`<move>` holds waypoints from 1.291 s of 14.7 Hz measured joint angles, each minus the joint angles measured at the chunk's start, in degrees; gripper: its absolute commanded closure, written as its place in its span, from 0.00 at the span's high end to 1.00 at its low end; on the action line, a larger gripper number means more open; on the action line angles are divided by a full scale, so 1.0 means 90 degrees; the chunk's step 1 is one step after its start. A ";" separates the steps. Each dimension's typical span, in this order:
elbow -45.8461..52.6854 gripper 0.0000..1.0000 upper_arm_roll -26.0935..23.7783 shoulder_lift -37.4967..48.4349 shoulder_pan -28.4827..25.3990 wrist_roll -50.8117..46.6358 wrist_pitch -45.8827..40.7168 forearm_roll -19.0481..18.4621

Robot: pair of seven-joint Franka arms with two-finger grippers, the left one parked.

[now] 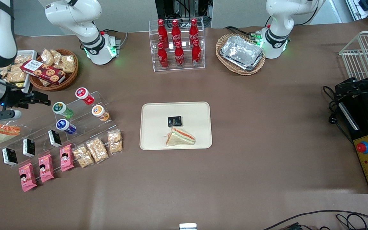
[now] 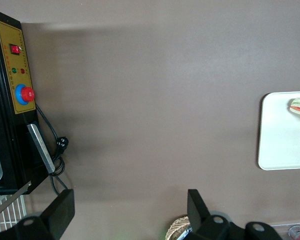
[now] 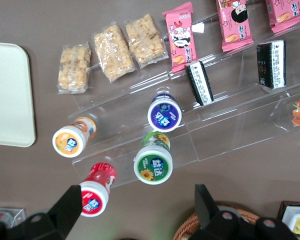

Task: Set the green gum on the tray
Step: 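Lower the right gripper onto the green gum bottle and close it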

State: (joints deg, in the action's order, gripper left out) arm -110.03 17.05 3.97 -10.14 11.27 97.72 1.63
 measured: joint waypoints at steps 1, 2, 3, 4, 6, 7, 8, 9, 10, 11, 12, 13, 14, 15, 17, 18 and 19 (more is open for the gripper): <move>-0.0313 1.00 0.0005 0.0129 0.0002 0.0005 0.0290 -0.0029; -0.0592 1.00 0.0008 0.0189 0.0002 0.0007 0.0577 -0.0037; -0.0878 1.00 0.0023 0.0206 0.0009 0.0012 0.0899 -0.0043; -0.1145 1.00 0.0049 0.0204 0.0030 0.0072 0.1201 -0.0049; -0.1539 1.00 0.0109 0.0203 0.0098 0.0298 0.1562 -0.0055; -0.1653 1.00 0.0135 0.0204 0.0130 0.0361 0.1641 -0.0055; -0.1736 1.00 0.0145 0.0207 0.0153 0.0402 0.1687 -0.0056; -0.1805 1.00 0.0145 0.0208 0.0161 0.0410 0.1723 -0.0056; -0.1863 1.00 0.0142 0.0208 0.0161 0.0412 0.1765 -0.0056; -0.1914 1.00 0.0138 0.0209 0.0161 0.0412 0.1811 -0.0056; -0.1955 1.00 0.0135 0.0209 0.0160 0.0412 0.1838 -0.0056; -0.1989 1.00 0.0130 0.0208 0.0159 0.0413 0.1862 -0.0056; -0.2028 1.00 0.0121 0.0208 0.0153 0.0413 0.1893 -0.0056; -0.2090 1.00 0.0107 0.0208 0.0144 0.0413 0.1959 -0.0056; -0.2267 1.00 0.0090 0.0206 0.0128 0.0412 0.2134 -0.0056; -0.2354 0.99 0.0086 0.0203 0.0126 0.0412 0.2227 -0.0056; -0.2422 0.95 0.0086 0.0199 0.0126 0.0412 0.2310 -0.0056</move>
State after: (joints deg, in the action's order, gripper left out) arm -131.83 17.82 5.76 -9.00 14.98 118.51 1.13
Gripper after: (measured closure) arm 0.000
